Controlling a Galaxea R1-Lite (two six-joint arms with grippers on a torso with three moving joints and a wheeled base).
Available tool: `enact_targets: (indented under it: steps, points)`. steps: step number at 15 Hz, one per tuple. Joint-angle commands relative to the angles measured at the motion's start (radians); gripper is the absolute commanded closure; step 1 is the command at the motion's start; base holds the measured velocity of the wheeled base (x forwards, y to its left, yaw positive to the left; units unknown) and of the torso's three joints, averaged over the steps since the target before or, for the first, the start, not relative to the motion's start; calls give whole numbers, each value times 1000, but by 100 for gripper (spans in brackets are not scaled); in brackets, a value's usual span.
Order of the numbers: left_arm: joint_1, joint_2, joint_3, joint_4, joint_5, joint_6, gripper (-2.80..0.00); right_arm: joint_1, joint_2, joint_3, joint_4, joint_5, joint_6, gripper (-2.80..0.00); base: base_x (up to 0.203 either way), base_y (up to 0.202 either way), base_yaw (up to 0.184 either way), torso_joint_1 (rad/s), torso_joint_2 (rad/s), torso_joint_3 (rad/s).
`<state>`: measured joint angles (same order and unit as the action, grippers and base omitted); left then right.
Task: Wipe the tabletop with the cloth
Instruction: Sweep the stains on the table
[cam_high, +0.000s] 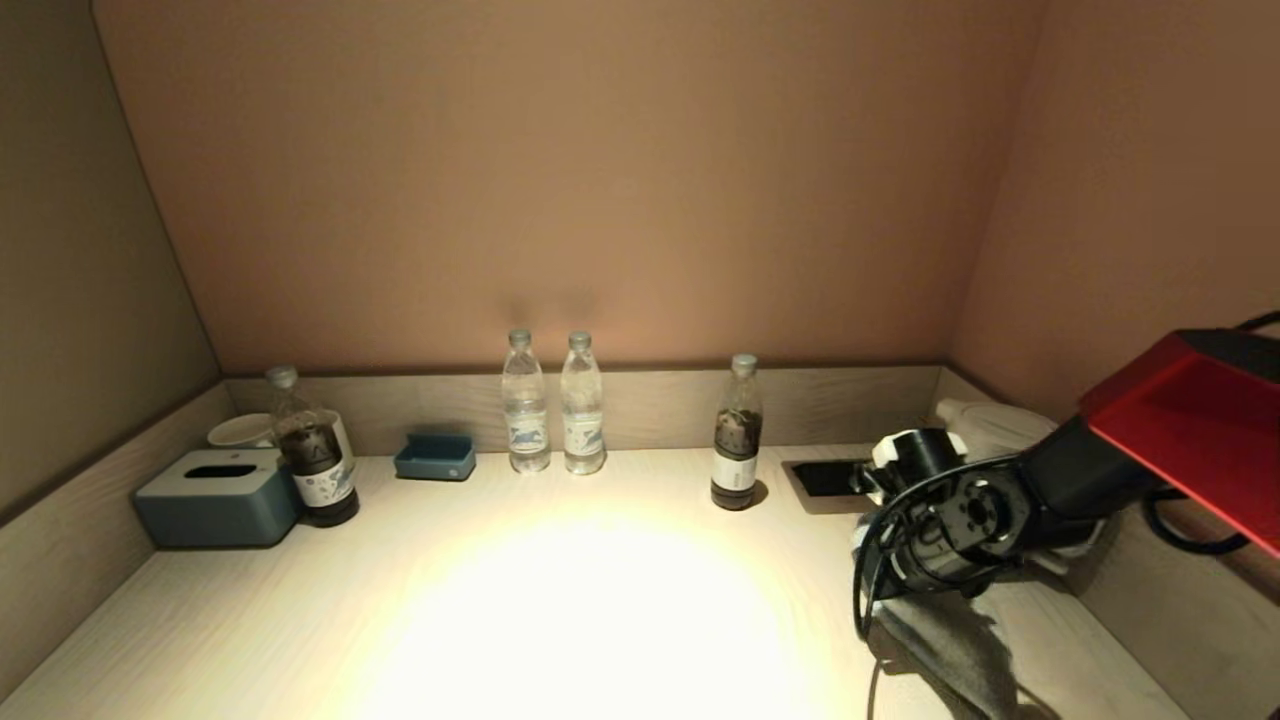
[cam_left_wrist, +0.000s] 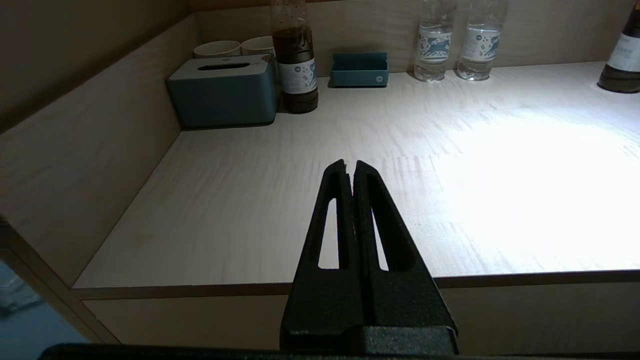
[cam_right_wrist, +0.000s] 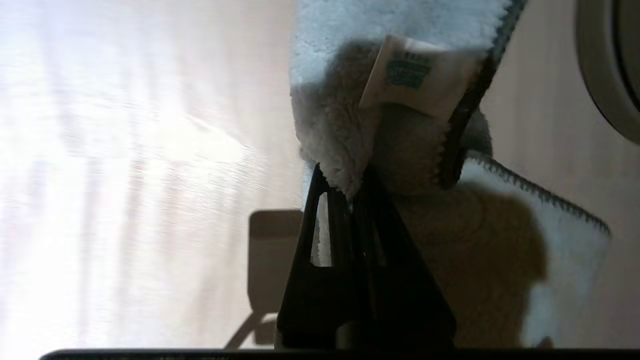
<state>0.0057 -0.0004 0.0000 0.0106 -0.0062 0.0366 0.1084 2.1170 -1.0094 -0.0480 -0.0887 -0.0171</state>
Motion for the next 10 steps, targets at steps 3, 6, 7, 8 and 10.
enact_targets:
  steps: [3,6,7,8,10]
  points:
    - [0,0,0,0,0,0,0,69,48,-60,-3,0,2,0,0,0,0,0,0,0]
    - [0,0,0,0,0,0,0,122,80,-112,-4,0,43,0,0,0,0,0,0,0]
    - [0,0,0,0,0,0,0,132,83,-121,-3,0,46,0,0,0,0,0,0,0]
    - [0,0,0,0,0,0,0,149,87,-128,-4,0,52,0,0,0,0,0,0,0]
    - [0,0,0,0,0,0,0,186,81,-129,-3,0,71,0,0,0,0,0,0,0]
